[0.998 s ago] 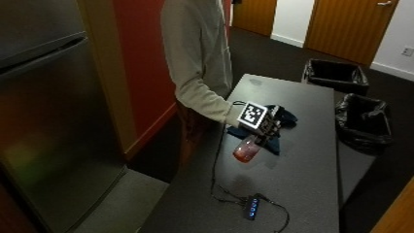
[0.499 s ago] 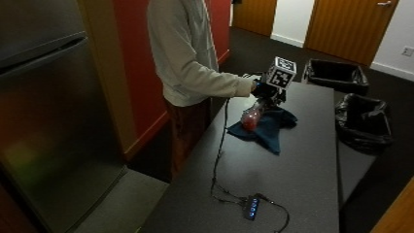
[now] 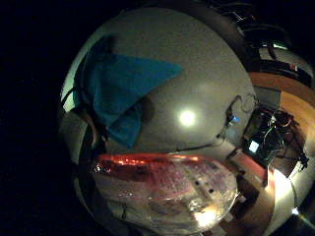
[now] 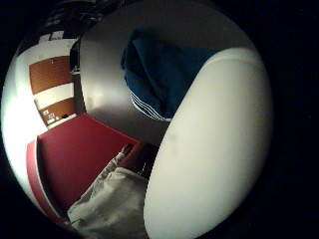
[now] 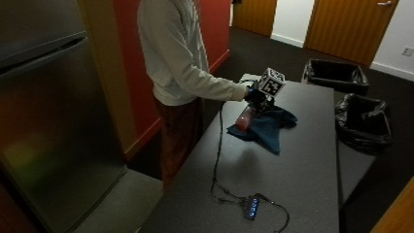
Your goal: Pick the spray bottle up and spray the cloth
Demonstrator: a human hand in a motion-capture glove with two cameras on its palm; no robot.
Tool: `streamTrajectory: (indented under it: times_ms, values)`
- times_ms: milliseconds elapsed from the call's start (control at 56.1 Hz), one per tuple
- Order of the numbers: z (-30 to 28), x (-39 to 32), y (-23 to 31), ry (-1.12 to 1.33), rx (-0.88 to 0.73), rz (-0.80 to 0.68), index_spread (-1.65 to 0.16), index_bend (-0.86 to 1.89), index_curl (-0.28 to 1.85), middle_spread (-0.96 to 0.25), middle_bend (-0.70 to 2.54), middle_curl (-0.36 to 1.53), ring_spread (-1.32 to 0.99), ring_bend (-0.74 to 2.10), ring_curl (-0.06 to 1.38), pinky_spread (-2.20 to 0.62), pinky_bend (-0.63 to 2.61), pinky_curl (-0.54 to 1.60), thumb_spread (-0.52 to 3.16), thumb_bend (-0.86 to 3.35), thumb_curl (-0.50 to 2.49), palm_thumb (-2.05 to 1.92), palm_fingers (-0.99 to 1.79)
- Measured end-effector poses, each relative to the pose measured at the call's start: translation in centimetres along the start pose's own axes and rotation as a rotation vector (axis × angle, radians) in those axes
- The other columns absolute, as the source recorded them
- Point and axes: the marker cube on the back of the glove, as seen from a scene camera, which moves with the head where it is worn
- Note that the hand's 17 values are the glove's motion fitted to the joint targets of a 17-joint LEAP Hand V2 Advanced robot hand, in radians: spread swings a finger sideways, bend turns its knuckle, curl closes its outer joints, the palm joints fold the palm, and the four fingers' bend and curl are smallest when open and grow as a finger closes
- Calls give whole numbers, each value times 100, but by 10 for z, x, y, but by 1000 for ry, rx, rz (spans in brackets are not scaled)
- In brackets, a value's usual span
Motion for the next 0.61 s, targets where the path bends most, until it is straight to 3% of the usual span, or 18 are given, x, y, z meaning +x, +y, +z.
streamTrajectory:
  times_ms: [71, 303, 392, 606]
  values:
    - [1, -1, 1, -99, 3, -90, -18, 41, 56, -18, 62, 54, -21, 63, 48, -27, 37, 39, -1, -3, 75, 104, 137]
    - [-7, -25, -6, -129, 42, -113, -18, 41, 56, -18, 62, 53, -21, 63, 48, -27, 37, 39, -1, -3, 76, 104, 137]
    - [-10, -70, -19, -122, 78, -107, -18, 41, 56, -18, 62, 53, -21, 63, 48, -27, 37, 39, -1, -3, 76, 104, 137]
    - [-75, -108, -11, -393, 258, -188, -19, 41, 56, -18, 62, 53, -21, 63, 48, -27, 37, 39, -1, -3, 76, 103, 137]
